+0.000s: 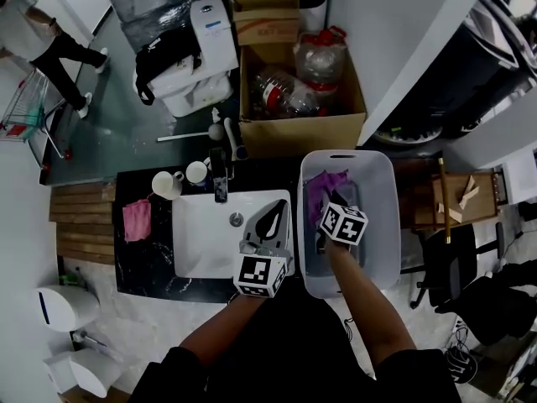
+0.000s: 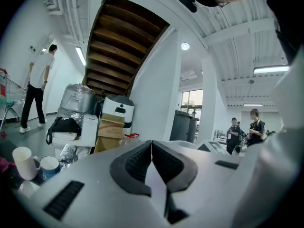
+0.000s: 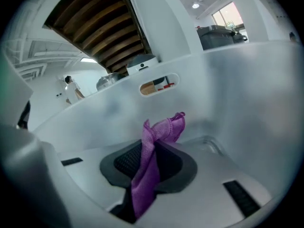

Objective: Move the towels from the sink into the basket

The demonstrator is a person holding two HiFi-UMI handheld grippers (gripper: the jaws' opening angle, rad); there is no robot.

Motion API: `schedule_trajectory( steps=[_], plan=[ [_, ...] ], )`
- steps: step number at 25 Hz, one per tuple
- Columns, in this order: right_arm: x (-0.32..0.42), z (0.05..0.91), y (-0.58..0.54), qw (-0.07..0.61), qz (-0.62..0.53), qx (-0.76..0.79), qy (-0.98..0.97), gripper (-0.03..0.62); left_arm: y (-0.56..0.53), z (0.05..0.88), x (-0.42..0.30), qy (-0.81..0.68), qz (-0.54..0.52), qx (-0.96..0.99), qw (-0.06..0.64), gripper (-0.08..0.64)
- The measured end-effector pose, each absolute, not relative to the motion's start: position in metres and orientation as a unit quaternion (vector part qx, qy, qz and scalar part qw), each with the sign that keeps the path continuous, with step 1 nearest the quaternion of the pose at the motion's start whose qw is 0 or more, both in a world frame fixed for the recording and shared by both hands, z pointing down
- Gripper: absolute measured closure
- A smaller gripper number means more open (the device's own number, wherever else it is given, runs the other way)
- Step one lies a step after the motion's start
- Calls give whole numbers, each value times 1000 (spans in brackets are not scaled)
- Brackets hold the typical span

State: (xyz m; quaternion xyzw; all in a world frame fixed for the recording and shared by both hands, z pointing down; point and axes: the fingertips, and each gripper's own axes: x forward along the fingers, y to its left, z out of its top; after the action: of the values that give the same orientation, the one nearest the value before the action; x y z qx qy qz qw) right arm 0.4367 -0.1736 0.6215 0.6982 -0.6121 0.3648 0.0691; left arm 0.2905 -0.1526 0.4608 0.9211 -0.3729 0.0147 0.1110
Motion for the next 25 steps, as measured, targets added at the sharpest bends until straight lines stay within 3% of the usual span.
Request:
schedule_trajectory(
  steps=[10, 20, 25],
  plan=[
    [439, 684, -179, 98, 427, 688, -579, 508, -156, 465, 295, -388, 23, 914, 114, 545],
    [453, 714, -171, 165, 412, 704, -554, 495, -158, 468, 297, -398, 29, 910, 114, 545],
    [436, 721, -172, 195, 410, 681, -575, 400, -156, 470, 294, -403, 29, 907, 117, 545]
  ],
)
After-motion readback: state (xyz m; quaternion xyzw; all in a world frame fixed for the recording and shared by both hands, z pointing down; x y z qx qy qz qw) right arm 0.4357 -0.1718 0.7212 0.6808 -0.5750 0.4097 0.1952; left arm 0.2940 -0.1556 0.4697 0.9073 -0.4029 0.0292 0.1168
